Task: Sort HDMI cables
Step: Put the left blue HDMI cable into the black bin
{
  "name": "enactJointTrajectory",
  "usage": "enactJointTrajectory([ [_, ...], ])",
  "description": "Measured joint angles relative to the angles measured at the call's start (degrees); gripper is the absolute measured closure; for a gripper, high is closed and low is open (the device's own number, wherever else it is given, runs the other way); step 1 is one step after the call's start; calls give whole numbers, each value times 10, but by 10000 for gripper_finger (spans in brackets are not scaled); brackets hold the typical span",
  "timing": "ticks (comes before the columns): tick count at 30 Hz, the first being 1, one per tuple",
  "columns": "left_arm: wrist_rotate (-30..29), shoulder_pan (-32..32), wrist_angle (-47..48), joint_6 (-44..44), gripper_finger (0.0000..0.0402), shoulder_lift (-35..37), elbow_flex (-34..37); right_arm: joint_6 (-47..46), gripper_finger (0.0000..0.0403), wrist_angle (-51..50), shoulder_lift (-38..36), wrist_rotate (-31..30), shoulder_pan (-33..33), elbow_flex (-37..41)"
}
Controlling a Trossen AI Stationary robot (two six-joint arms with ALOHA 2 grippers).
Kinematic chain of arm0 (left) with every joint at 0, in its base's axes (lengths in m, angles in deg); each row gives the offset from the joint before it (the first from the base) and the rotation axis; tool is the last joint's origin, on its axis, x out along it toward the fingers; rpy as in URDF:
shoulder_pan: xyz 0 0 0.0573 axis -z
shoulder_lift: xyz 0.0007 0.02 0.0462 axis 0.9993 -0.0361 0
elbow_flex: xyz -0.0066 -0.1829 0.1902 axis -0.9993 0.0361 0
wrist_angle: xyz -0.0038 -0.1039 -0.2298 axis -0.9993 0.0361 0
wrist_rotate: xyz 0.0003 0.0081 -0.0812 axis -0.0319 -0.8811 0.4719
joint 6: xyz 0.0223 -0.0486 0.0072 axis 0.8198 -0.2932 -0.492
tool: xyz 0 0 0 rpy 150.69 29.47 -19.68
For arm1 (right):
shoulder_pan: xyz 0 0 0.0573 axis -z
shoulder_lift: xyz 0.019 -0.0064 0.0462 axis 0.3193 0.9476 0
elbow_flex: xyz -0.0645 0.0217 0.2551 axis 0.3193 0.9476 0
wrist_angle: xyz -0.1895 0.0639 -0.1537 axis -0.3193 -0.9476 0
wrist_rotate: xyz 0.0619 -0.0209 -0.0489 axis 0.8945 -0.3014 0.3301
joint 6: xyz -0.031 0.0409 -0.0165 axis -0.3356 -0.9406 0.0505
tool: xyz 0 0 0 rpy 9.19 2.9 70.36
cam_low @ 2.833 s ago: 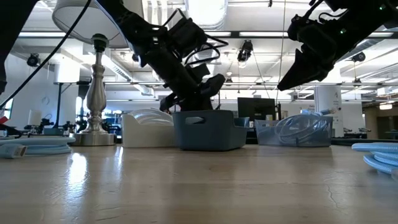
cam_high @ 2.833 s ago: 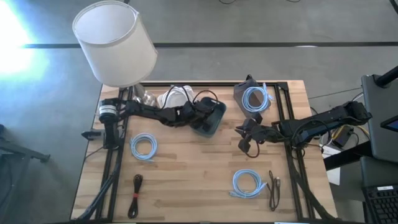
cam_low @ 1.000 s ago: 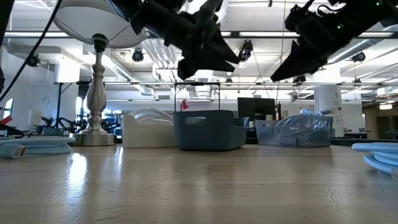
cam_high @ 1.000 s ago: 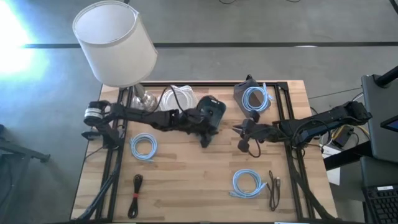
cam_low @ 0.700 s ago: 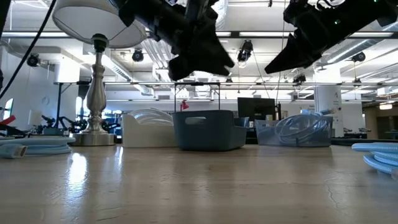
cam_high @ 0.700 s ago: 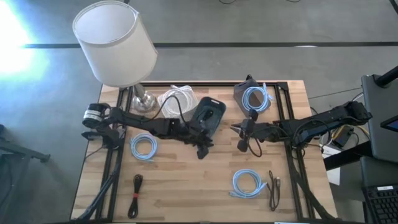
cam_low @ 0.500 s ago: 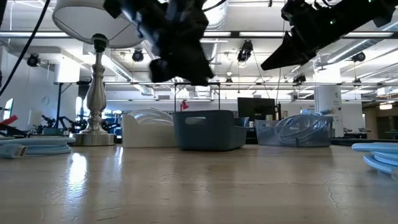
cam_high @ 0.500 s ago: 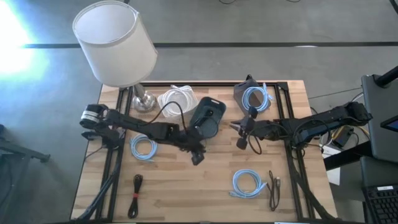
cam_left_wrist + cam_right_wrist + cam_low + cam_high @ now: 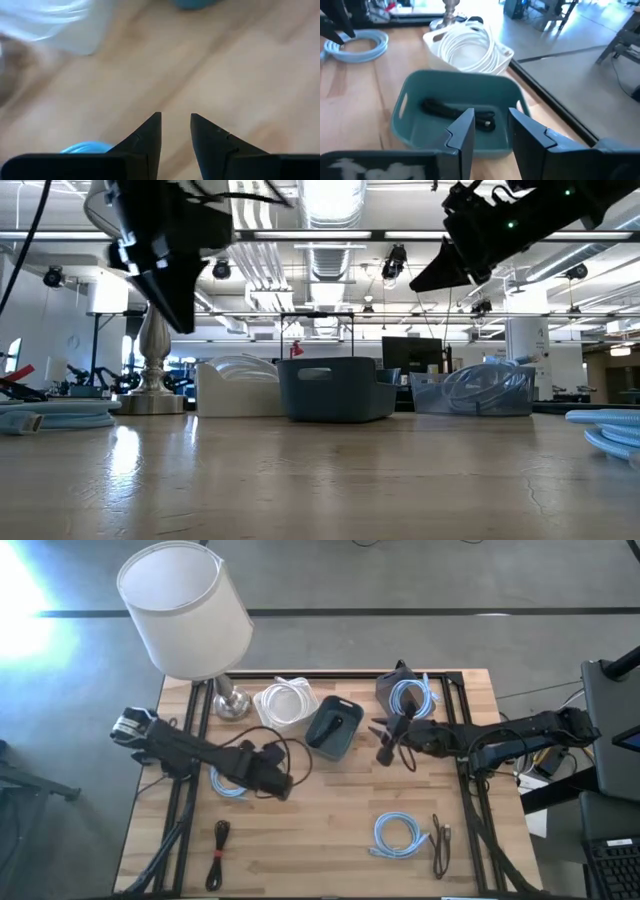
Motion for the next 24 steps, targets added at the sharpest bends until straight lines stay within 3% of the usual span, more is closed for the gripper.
enactJointTrajectory([
  [5,-39,12,48,-80,293,-3,12,21,292,24,0,2,8,0],
  [12,53,12,43,-104,292,-3,71,43,291,39,0,4,8,0],
  [20,57,12,22,-106,268,-3,135,32,287,38,0,4,8,0],
  [24,89,12,-10,-136,251,-3,162,7,291,36,0,4,8,0],
])
